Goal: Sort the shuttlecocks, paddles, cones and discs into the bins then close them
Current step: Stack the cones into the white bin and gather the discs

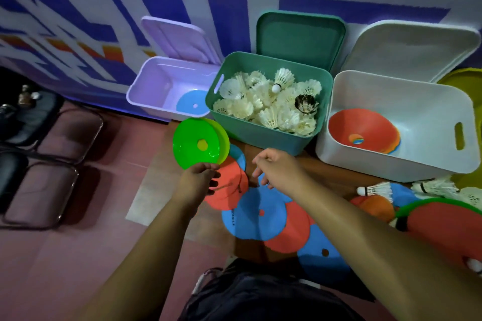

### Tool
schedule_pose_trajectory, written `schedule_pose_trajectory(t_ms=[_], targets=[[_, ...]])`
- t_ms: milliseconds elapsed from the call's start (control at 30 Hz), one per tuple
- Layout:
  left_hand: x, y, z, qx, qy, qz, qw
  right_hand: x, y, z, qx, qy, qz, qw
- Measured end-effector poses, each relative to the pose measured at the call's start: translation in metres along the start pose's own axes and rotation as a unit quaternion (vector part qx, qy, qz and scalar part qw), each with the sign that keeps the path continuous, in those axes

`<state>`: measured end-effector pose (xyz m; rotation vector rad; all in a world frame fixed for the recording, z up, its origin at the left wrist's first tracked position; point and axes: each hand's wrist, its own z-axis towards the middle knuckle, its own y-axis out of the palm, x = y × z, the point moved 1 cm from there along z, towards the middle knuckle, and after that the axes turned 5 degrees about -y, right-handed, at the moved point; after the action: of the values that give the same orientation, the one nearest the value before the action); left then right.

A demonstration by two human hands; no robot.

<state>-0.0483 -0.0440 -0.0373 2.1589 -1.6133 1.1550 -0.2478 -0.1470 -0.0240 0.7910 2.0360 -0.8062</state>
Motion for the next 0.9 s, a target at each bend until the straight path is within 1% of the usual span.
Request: schedule_pose_trajectory(t_ms=[200,367,500,600,633,733,833,900], targets=[[-0.026,-0.052,0.030,0.036,-0.045,-0.037,0.998,-0.002,0.050,0.047,-0.015,0.027,-0.085,0.996],[-0.025,-0.080,0.054,0.082,-0.061,-0.049,0.994,-0.011,0.078,0.089,-0.017,0.037,-0.135,0.990],[-0.019,-0.095,0.080,0.077,-0.067,-0.040,0.994,-0.014,0.094,0.120,0.001,0.039,-0.157,0.987],[-0.030,-0.106,0.115,0.077,-0.074,-0.014,0.994,-0.013,0.103,0.136,0.005,0.031,-0.170,0.985],[-0.041,-0.108,0.135,0.074,-0.082,-0.024,0.994,-0.013,0.104,0.139,0.007,0.031,-0.171,0.985],[-0.064,-0.104,0.172,0.034,-0.077,-0.037,0.996,-0.013,0.107,0.147,0.009,0.027,-0.190,0.981],[-0.035,-0.095,0.143,0.026,-0.075,-0.059,0.995,-0.011,0.111,0.152,0.007,0.013,-0.205,0.979],[-0.030,-0.088,0.135,0.015,-0.071,-0.063,0.995,-0.010,0.112,0.151,0.008,-0.003,-0.227,0.974]])
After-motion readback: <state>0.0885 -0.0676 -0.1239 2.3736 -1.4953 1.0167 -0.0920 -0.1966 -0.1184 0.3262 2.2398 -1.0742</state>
